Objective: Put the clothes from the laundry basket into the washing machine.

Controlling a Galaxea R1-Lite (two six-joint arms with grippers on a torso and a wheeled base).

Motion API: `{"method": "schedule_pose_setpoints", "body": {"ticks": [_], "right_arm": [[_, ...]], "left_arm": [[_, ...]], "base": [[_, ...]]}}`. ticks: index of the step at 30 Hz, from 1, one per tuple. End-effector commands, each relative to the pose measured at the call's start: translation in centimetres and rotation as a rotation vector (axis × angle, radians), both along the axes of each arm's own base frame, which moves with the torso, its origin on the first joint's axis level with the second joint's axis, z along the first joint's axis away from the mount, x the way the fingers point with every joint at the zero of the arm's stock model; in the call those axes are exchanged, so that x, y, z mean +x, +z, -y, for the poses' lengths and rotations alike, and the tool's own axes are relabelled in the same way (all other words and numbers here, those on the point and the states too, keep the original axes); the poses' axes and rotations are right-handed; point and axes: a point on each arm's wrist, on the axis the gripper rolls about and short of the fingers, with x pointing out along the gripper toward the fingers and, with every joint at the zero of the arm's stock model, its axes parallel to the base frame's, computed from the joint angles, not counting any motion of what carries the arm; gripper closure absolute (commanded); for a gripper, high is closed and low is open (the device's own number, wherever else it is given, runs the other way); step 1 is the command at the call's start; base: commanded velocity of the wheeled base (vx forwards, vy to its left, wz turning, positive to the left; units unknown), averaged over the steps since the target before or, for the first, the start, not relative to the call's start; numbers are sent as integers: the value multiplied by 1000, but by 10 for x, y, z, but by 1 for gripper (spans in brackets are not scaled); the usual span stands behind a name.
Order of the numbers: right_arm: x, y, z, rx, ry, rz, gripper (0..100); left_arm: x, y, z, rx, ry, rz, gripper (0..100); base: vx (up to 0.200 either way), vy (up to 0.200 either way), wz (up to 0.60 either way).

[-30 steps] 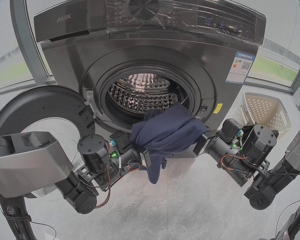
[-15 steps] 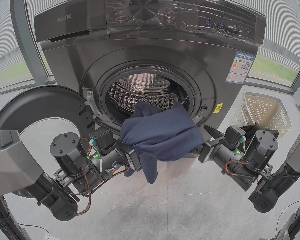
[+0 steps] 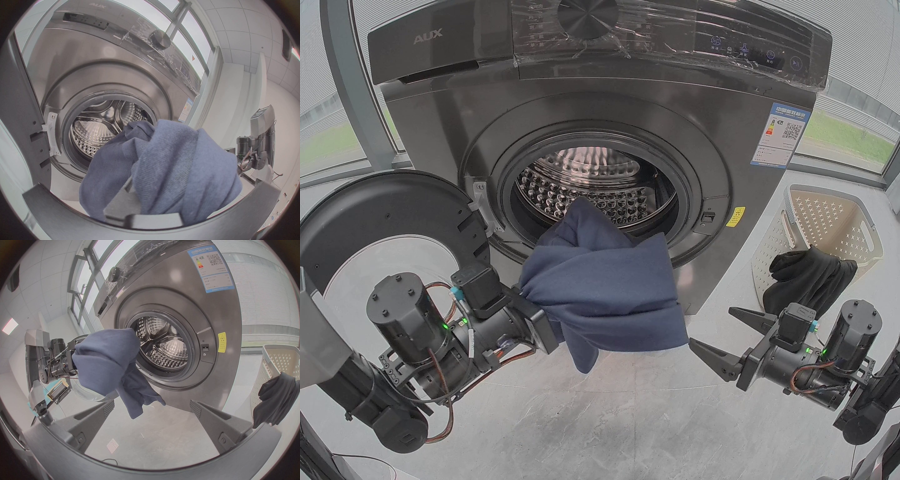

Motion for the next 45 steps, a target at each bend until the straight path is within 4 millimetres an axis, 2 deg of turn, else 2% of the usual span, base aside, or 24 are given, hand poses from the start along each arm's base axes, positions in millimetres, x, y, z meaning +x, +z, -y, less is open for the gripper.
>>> {"method": "schedule_pose_setpoints", "body": {"ticks": [1,5,13,25,38,45], "right_arm": [[4,14,20,27,-12,56,0],[18,21,32,42,-56,93,0],[35,22,32,54,-131,104,0],[34,22,31,24,-221,113,0],[34,15,32,-17,-275,74,0],[35,9,31,-24,-272,56,0]], "left_arm": [[-22,9,-16,-15,-17,8,100],[-24,4,-17,-18,-39,-28,100],[-15,-5,-16,-2,-22,-61,100],[-19,4,-26,-24,-4,-33,100],[-24,-6,-26,46,-9,-34,100],[-23,-9,-25,65,-4,-32,100]], "base": [[0,0,0],[0,0,0],[0,0,0],[0,0,0],[0,0,0],[0,143,0]]}}
